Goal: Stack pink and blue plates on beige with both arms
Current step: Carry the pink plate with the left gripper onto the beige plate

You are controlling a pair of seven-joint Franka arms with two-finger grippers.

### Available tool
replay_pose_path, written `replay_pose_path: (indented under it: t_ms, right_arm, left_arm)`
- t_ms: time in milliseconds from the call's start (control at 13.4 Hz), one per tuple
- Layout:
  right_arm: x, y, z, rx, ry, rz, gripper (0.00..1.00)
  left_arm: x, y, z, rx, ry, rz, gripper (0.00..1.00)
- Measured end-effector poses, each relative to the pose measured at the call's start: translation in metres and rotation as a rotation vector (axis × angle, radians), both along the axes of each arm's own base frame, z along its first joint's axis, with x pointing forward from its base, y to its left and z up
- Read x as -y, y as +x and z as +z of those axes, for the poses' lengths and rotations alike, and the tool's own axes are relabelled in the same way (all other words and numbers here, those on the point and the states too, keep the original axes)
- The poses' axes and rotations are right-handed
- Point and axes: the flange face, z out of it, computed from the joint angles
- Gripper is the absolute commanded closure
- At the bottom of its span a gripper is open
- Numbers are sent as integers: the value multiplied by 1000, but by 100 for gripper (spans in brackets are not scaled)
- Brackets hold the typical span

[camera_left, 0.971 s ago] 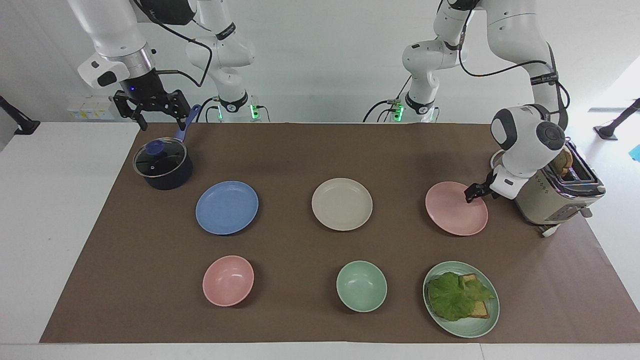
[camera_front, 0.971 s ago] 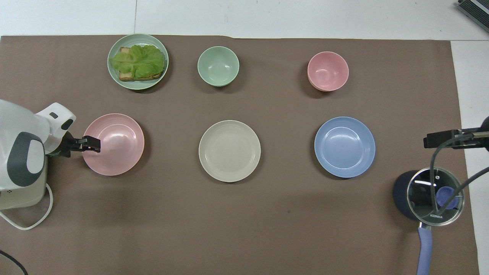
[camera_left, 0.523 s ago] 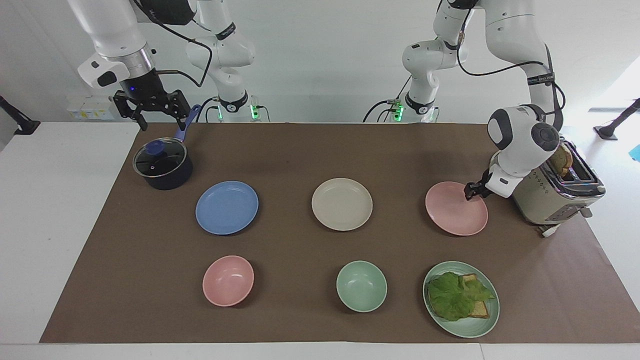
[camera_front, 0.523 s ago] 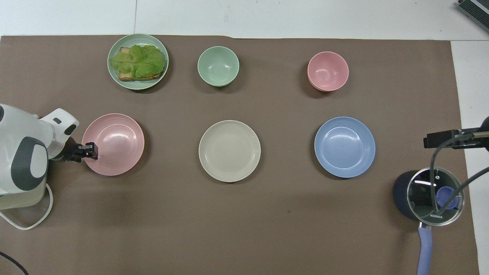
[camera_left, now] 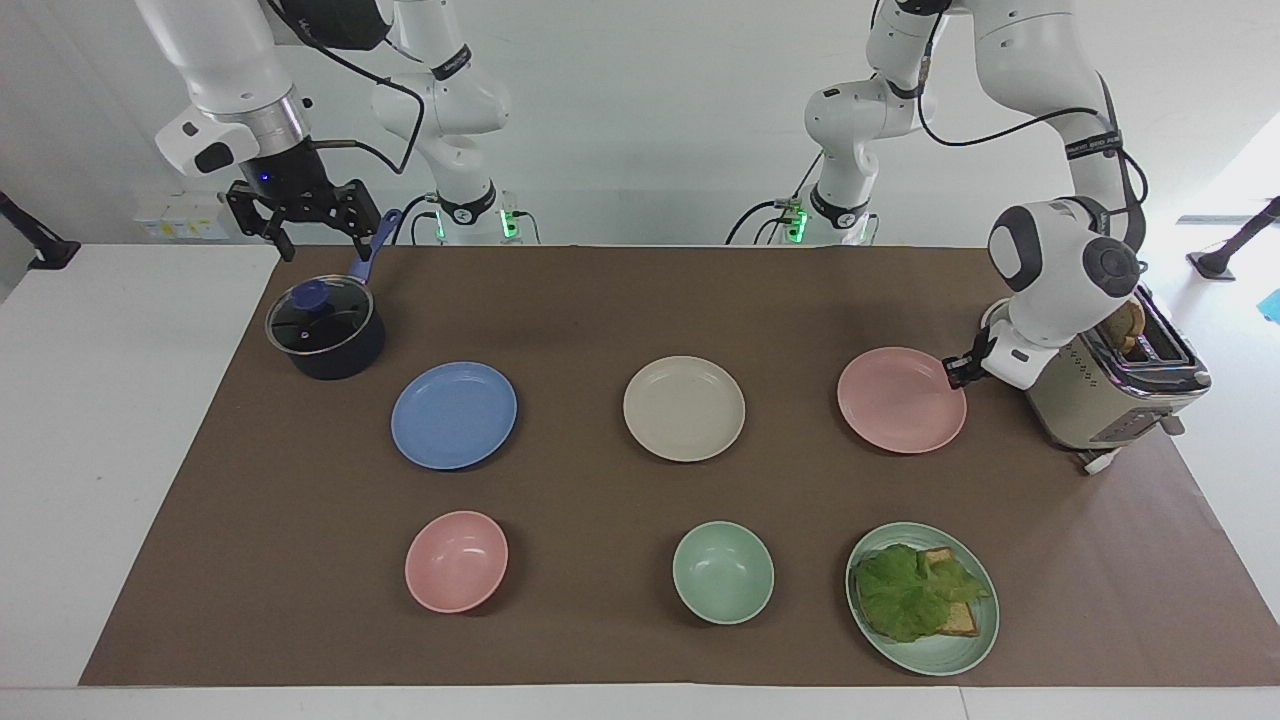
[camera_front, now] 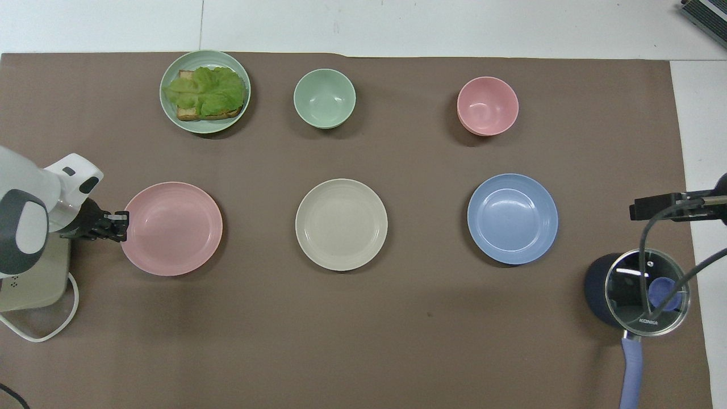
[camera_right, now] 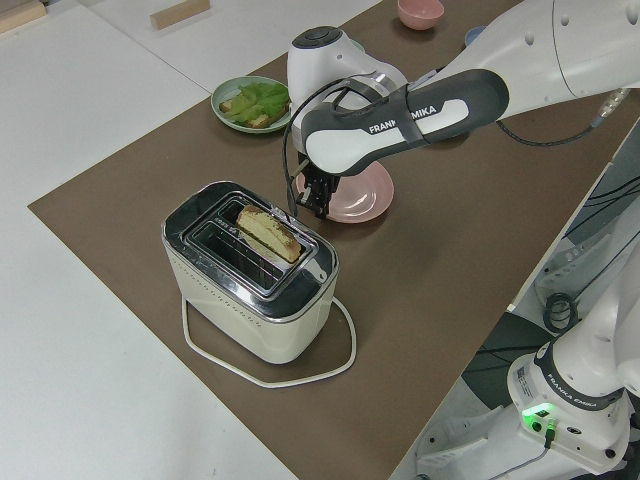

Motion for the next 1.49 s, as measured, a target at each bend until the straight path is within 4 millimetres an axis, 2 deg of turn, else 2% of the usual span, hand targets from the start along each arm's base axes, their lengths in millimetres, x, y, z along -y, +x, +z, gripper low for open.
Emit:
replay_pose_path:
  t_ms: [224,373,523,598,822,971,1120,1195,1344,1494]
  right_arm:
    - [0,0,0,0,0,0,0]
    - [0,0,0,0,0,0,0]
    - [0,0,0,0,0,0,0]
    - [0,0,0,0,0,0,0]
    - [0,0,0,0,0,0,0]
    - [0,0,0,0,0,0,0]
    - [0,0,0,0,0,0,0]
    - [0,0,0,0,0,0,0]
    - [0,0,0,0,0,0,0]
    - [0,0,0,0,0,0,0]
  left_arm:
    - [9,6,66,-14,-105,38,100]
    - [20,4,82,-2,-187,67,100]
    - [44,3,82,-14,-250,95,100]
    - [68,4,82,-23,-261,110,100]
    - [168,0,86,-9,-226,156,100]
    - [222,-10,87,4,-211,171,100]
    - [261,-21,80,29,-206,171,100]
    - [276,-26,70,50,-206,174,100]
    - [301,-37,35,84,-201,176,100]
    - [314,-42,1,96,-193,176,100]
